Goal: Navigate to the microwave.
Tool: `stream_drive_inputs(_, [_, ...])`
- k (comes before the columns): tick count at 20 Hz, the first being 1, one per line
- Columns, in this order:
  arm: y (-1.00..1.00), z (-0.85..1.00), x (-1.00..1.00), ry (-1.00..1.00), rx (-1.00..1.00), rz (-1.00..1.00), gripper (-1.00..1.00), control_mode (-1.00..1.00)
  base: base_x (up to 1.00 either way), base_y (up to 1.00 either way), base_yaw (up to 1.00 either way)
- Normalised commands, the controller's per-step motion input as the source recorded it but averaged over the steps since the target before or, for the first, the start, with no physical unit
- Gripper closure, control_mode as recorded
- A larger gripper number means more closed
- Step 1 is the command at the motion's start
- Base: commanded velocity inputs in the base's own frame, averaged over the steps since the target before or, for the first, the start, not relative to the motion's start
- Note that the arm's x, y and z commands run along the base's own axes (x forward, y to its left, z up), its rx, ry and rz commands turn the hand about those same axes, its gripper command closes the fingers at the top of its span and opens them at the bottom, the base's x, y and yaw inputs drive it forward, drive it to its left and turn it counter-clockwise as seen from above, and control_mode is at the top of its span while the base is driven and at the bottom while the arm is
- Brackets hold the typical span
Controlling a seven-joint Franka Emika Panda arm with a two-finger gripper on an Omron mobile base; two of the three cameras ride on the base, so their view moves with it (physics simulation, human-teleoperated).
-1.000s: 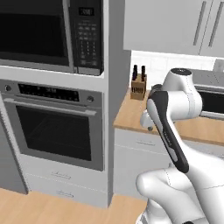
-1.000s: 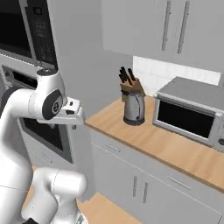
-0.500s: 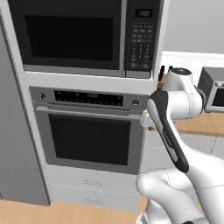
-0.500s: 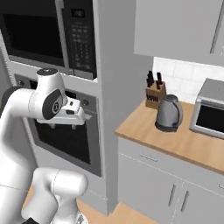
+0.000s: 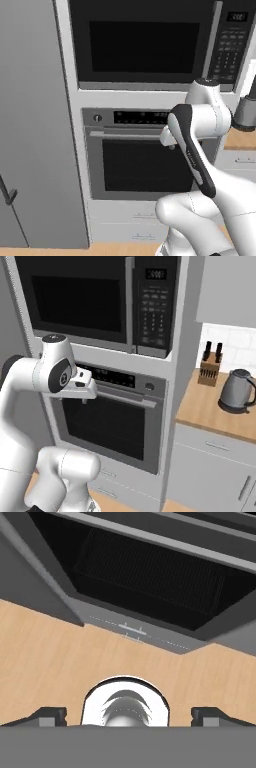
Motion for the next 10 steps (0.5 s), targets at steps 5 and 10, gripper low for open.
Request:
stream_drive_inputs(5, [0.0, 0.0, 0.0, 0.0, 0.0, 0.0, -1.0, 1.0, 0.39, 0.64, -0.24])
stream_drive_inputs(10, [0.0, 0.0, 0.0, 0.0, 0.0, 0.0, -1.0, 1.0, 0.47, 0.07, -0.16])
